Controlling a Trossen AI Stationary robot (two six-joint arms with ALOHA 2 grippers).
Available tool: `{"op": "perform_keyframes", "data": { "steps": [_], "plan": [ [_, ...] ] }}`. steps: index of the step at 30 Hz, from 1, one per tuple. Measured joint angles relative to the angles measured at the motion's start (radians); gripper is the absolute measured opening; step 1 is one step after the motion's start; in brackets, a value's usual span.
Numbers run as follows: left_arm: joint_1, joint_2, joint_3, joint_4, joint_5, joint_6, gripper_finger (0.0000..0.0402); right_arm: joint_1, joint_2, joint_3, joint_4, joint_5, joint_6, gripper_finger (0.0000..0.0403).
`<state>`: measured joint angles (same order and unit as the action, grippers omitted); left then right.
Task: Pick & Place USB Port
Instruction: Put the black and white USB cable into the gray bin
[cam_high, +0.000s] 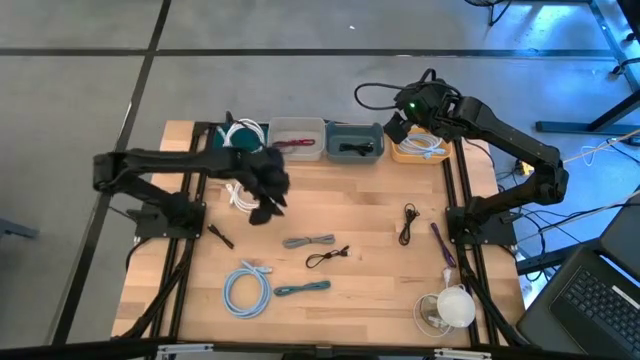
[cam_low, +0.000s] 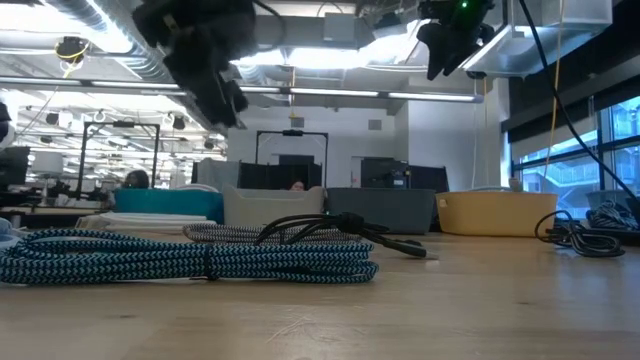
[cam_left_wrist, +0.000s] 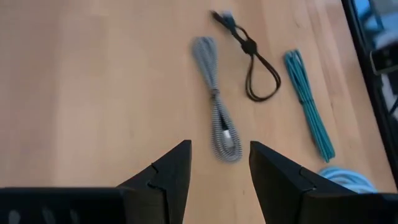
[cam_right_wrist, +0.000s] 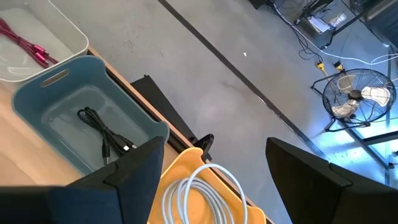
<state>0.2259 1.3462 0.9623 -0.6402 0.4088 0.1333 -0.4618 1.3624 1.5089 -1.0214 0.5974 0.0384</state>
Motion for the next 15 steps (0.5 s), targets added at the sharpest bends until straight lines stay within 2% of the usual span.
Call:
{"op": "perform_keyframes", "data": {
  "steps": [8, 15],
  "plan": [
    [-0.100, 0.183, 0.000, 0.146, 0.009, 0.000, 0.0152, 0.000, 0.000, 0.000, 0.011, 0.000, -0.046, 0.0284],
    [-0.148, 0.318, 0.000, 0.245, -0.042, -0.016, 0.0153, 0.000, 0.000, 0.000, 0.038, 0.000, -0.085, 0.0284]
  ]
}}
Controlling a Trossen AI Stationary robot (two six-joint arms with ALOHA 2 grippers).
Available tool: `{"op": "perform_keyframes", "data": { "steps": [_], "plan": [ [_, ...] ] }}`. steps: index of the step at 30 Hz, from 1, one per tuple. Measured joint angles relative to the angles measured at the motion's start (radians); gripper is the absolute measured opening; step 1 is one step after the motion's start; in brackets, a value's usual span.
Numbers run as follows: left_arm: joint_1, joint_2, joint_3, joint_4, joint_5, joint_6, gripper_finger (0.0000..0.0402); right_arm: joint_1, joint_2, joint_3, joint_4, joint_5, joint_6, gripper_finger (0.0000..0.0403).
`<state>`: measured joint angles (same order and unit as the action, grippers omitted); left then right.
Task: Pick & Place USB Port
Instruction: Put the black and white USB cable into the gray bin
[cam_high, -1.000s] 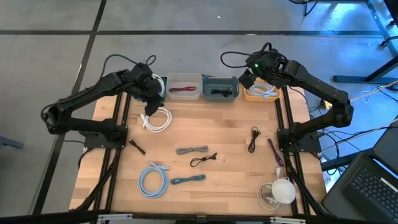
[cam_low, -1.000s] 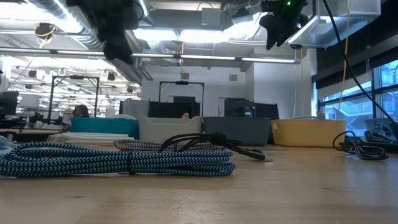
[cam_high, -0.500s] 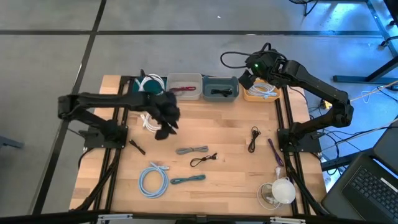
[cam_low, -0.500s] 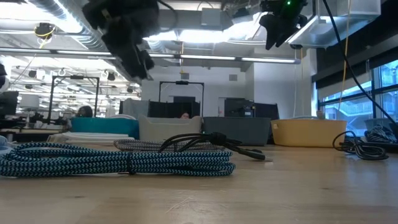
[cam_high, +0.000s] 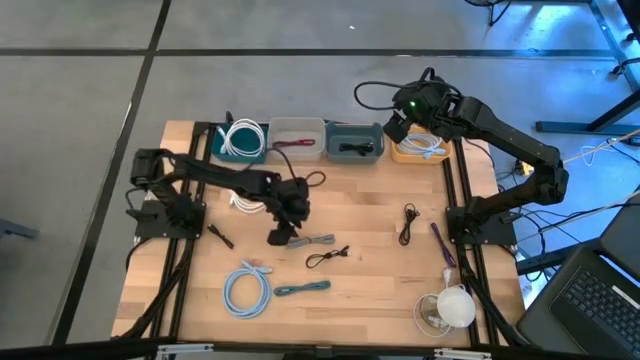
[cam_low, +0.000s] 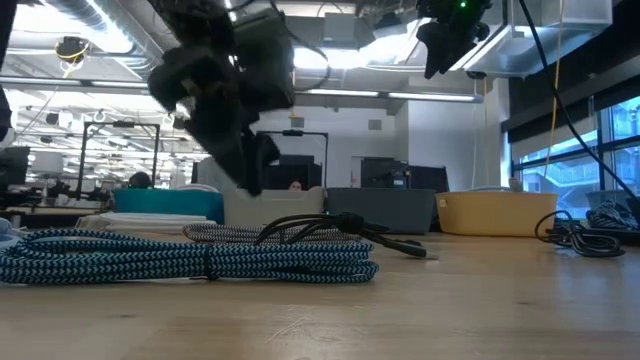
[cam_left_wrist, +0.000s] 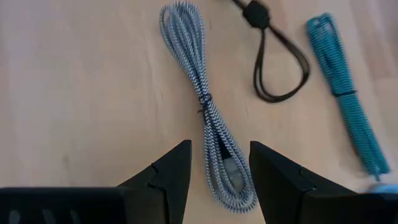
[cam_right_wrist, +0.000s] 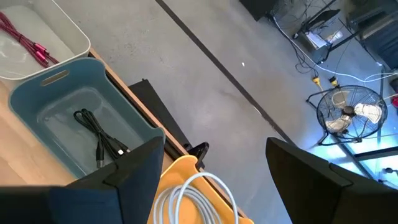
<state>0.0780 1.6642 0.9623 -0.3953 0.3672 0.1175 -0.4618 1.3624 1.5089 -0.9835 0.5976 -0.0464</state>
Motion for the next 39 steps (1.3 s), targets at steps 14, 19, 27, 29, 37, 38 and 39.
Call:
{"op": "perform_keyframes", "data": {
  "steps": [14, 19, 27, 29, 37, 38, 39],
  "plan": [
    [-0.070, 0.178, 0.007, 0.063, -0.120, -0.063, 0.0146, 0.000, 0.000, 0.000, -0.001, -0.078, 0.014, 0.0284],
    [-0.068, 0.157, 0.003, 0.067, -0.121, -0.071, 0.0133, 0.000, 0.000, 0.000, -0.001, -0.078, 0.042, 0.0284],
    [-0.086, 0.154, 0.000, 0.050, -0.030, -0.045, 0.0009, 0.000, 0.000, 0.000, -0.002, -0.077, 0.040, 0.0284],
    [-0.090, 0.152, 0.001, 0.044, -0.031, -0.053, 0.0005, 0.000, 0.000, 0.000, -0.003, -0.077, 0.039, 0.0284],
    [-0.094, 0.028, 0.032, -0.103, -0.188, -0.039, 0.0004, 0.000, 0.000, 0.000, -0.001, -0.075, 0.039, 0.0284],
    [-0.094, 0.002, 0.042, -0.139, -0.233, -0.029, 0.0003, 0.000, 0.000, 0.000, 0.000, -0.074, 0.039, 0.0284],
    [-0.094, -0.020, 0.053, -0.164, -0.279, -0.016, 0.0003, 0.000, 0.000, 0.000, 0.003, -0.075, 0.039, 0.0284]
  ]
}}
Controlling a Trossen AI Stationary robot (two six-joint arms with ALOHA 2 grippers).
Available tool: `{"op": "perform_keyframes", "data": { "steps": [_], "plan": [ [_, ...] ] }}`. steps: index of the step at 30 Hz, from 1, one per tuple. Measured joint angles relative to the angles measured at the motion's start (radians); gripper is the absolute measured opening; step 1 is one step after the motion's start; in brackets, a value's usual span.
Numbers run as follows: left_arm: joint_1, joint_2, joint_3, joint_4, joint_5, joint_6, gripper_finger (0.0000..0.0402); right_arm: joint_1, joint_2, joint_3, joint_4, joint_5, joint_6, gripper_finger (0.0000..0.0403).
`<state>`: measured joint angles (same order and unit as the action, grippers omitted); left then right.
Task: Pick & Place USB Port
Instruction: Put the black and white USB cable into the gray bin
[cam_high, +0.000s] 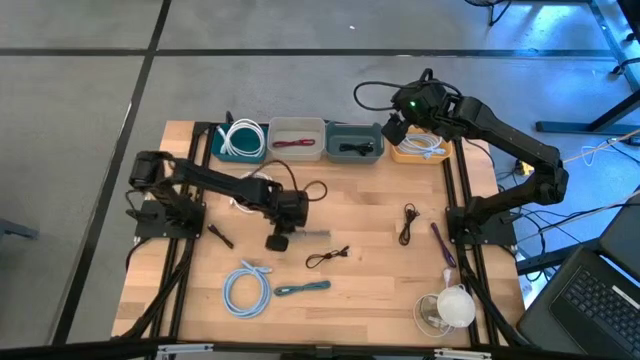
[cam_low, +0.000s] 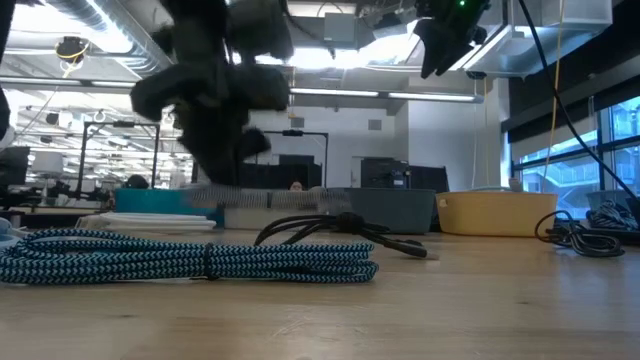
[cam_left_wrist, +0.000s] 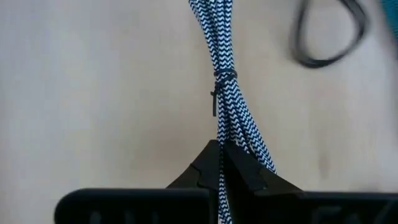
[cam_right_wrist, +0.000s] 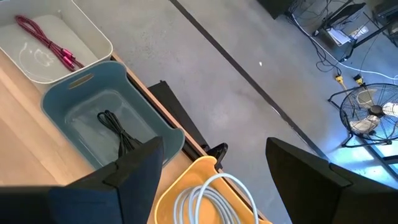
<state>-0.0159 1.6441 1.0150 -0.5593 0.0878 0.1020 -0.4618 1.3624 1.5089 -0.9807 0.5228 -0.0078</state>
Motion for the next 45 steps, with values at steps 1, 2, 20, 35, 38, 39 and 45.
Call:
{"op": "perform_keyframes", "data": {
  "steps": [1, 2, 20, 35, 38, 39, 45],
  "plan": [
    [0.000, -0.023, 0.011, -0.017, -0.052, 0.017, 0.0003, 0.000, 0.000, 0.000, 0.006, 0.000, 0.000, 0.0284],
    [0.001, -0.049, 0.019, -0.037, -0.106, 0.038, 0.0003, 0.000, 0.000, 0.000, 0.013, 0.000, 0.000, 0.0284],
    [0.589, -0.140, 0.076, 0.177, -0.482, 0.686, 0.0002, 0.000, 0.039, -0.001, 0.064, -0.081, -0.030, 0.0284],
    [0.727, 0.061, 0.080, 0.200, -0.265, 0.708, 0.0002, 0.000, 0.057, -0.004, 0.099, -0.079, -0.053, 0.0284],
    [0.718, 0.122, 0.080, 0.205, -0.289, 0.708, 0.0002, 0.000, 0.057, -0.004, 0.097, -0.079, -0.053, 0.0284],
    [0.717, 0.142, 0.080, 0.205, -0.304, 0.707, 0.0002, 0.000, 0.057, -0.004, 0.095, -0.079, -0.053, 0.0284],
    [0.716, 0.215, 0.084, 0.226, -0.335, 0.698, 0.0010, 0.000, 0.057, -0.004, 0.087, -0.079, -0.052, 0.0284]
  ]
}}
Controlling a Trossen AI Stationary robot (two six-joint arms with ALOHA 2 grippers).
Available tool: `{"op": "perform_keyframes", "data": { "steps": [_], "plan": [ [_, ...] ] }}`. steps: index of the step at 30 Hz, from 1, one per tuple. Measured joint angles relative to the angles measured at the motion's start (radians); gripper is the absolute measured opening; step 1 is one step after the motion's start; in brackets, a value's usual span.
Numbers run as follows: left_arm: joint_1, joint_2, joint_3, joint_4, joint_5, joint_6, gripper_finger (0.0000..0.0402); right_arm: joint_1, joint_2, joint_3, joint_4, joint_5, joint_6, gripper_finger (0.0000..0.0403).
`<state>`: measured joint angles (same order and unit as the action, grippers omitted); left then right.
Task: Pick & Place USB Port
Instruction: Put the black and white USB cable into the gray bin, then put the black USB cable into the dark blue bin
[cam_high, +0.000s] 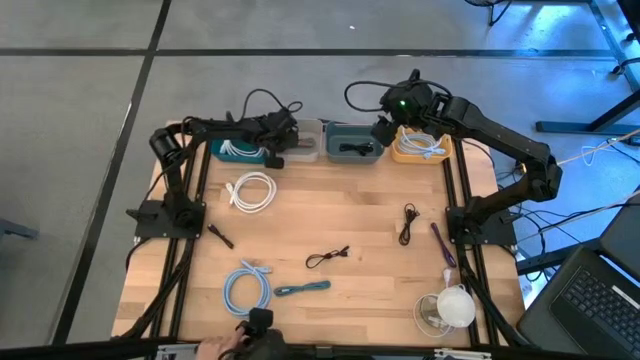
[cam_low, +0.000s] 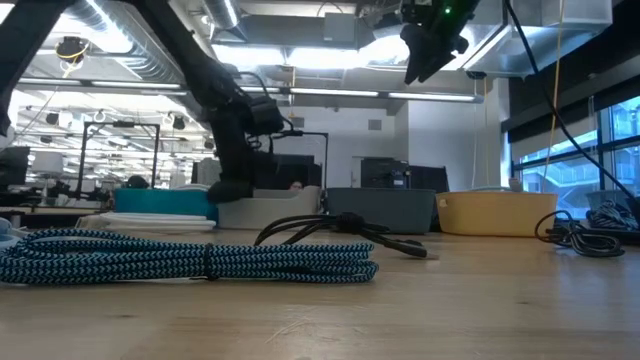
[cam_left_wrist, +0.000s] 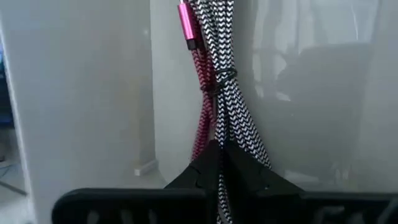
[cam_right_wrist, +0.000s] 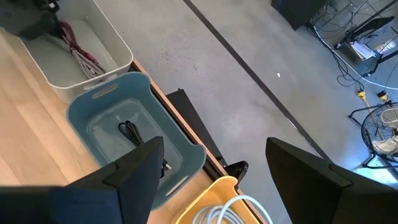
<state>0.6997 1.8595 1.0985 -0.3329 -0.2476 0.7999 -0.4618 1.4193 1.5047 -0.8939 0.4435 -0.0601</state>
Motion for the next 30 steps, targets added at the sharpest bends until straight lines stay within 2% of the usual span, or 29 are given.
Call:
{"op": "perform_keyframes", "data": {
  "steps": [4, 13, 18, 20, 25, 27, 30],
  "plan": [
    [-0.017, -0.013, -0.004, -0.007, -0.006, 0.000, 0.0035, 0.000, 0.000, 0.000, -0.014, 0.000, 0.000, 0.0284],
    [-0.071, -0.169, -0.003, 0.003, -0.034, -0.001, 0.0102, 0.000, 0.000, 0.000, -0.015, 0.000, 0.003, 0.0284],
    [-0.109, -0.284, -0.003, -0.055, -0.026, -0.107, 0.0121, 0.000, 0.000, 0.000, -0.035, 0.000, 0.004, 0.0284],
    [-0.136, -0.350, -0.003, -0.099, 0.035, -0.180, 0.0124, 0.000, 0.000, 0.000, -0.064, -0.001, 0.004, 0.0284],
    [-0.226, -0.513, -0.003, -0.209, 0.298, -0.379, 0.0123, 0.003, 0.000, 0.000, -0.114, -0.013, 0.001, 0.0284],
    [-0.269, -0.565, -0.003, -0.236, 0.403, -0.455, 0.0121, 0.015, 0.000, 0.000, -0.116, -0.089, -0.018, 0.0284],
    [-0.341, -0.625, -0.003, -0.277, 0.507, -0.533, 0.0121, 0.052, 0.000, -0.001, -0.114, -0.281, -0.031, 0.0284]
  ]
}}
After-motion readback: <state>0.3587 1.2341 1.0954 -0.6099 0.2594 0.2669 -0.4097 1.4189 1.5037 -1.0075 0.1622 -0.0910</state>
